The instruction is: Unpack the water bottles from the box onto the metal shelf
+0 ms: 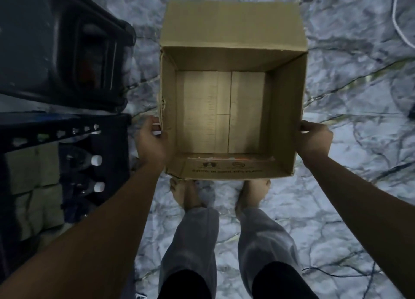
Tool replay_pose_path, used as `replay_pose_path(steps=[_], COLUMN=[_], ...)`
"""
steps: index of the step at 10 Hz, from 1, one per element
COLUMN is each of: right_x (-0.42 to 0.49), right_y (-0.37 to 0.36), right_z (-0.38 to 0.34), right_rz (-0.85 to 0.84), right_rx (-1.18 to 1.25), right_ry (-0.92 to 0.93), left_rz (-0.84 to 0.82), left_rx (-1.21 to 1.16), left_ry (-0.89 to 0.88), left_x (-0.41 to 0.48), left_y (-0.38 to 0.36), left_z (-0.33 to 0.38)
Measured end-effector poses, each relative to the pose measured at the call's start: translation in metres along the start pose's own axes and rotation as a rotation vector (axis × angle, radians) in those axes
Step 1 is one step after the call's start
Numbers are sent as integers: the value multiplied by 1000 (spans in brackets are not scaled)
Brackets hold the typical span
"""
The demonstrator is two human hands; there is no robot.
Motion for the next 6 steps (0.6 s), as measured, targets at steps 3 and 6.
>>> replay_pose_path(steps=[3,6], right_x=[-1,-59], right_y=[-1,29], right_z=[-3,-2], right_rz=[-113,-247], right_rx=[-83,-92], right_ry=[34,-59], left_rz=[-21,-250], left_rx=[19,-140], left_ry=[66,234], left_x=[-1,-26], left_y=[2,-1], left_z=[7,8])
Point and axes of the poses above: each hand's wrist, its own x-axis towards the middle knuckle, its own y-axis out of the back of the hand, z = x × y, the point moved 7 cm from there along x, towards the middle knuckle, and after that the axes turned 12 degrees about -y, right-handed, at the moved point
